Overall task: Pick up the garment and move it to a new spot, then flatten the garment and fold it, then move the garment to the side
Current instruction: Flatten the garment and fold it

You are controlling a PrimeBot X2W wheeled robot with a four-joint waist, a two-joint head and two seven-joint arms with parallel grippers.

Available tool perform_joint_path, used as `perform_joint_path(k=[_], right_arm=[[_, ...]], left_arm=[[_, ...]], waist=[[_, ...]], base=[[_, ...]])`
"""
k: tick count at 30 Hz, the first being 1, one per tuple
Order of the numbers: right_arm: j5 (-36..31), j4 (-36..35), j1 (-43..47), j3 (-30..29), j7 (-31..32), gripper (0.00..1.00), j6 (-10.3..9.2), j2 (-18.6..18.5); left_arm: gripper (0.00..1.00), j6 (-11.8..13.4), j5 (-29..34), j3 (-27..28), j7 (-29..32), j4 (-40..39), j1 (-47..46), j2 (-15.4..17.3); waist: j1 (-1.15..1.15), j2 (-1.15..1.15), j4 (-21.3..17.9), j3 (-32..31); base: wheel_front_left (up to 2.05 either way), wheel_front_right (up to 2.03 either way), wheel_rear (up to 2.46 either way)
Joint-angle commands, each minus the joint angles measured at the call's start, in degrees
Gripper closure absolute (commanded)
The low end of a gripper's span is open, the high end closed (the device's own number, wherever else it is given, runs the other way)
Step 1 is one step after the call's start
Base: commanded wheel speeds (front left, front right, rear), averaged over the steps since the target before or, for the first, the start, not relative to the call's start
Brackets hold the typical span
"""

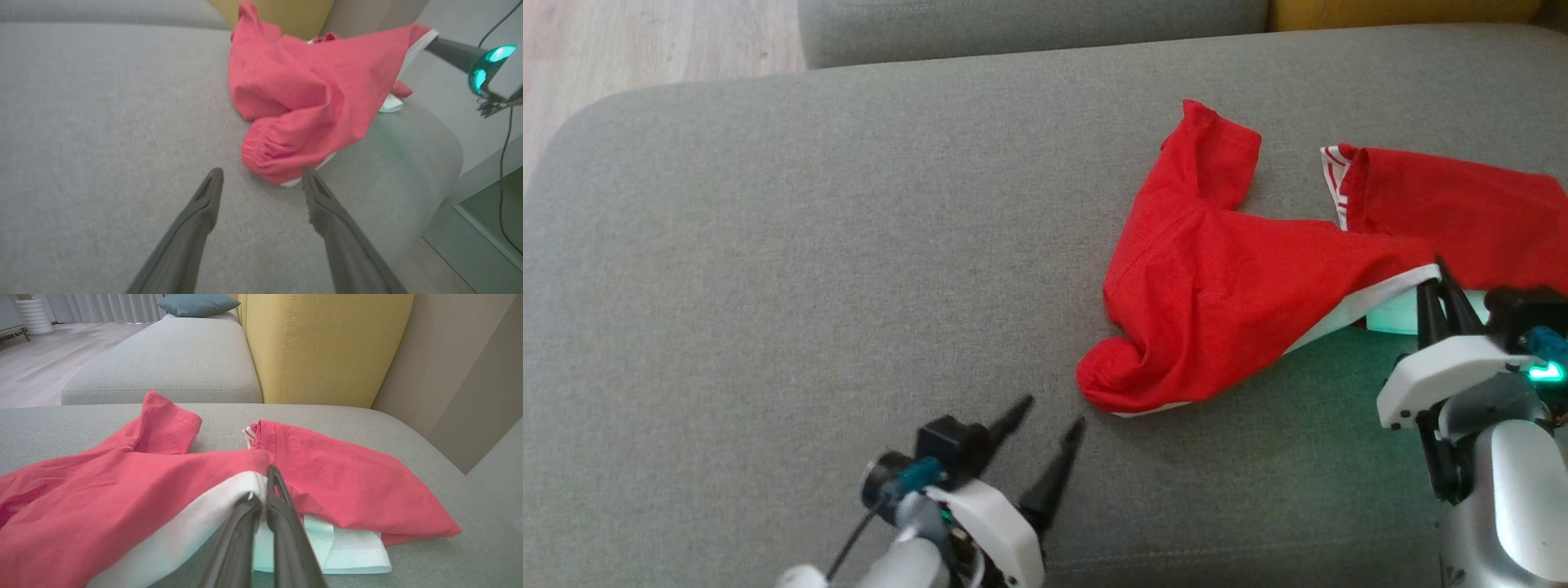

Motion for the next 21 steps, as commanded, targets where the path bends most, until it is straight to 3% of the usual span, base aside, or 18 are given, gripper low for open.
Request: perform_joint_path(k=[1,9,16,21], right_arm=[[0.4,-1.8,-3.0,1.8,0.0,1.00,0.11,-0.2],[0.9,-2.0,-3.9,2.9,0.2,1.00,0.11,-0.2],[1.4,-3.0,-5.0,3.9,0.7,1.00,0.11,-0.2],[2.0,-3.8,-5.1,4.4,1.1,1.00,0.11,-0.2]], left_arm=[[0.00,-0.6,-1.0,0.3,0.5,-0.8,-3.3,0.2],[0.00,-1.5,-4.0,-6.5,2.4,3.9,-7.5,0.2],[0.00,2.5,-2.7,-10.7,1.9,11.1,-13.7,0.2],[0.00,2.6,-4.7,-13.7,0.9,13.9,-16.5,0.2]], waist=[[0.00,0.00,-0.1,0.2],[0.00,0.00,-1.0,1.5],[0.00,0.00,-2.7,3.1],[0.00,0.00,-3.7,3.9]], base=[[0.00,0.00,0.00],[0.00,0.00,0.00],[0.00,0.00,0.00],[0.00,0.00,0.00]])
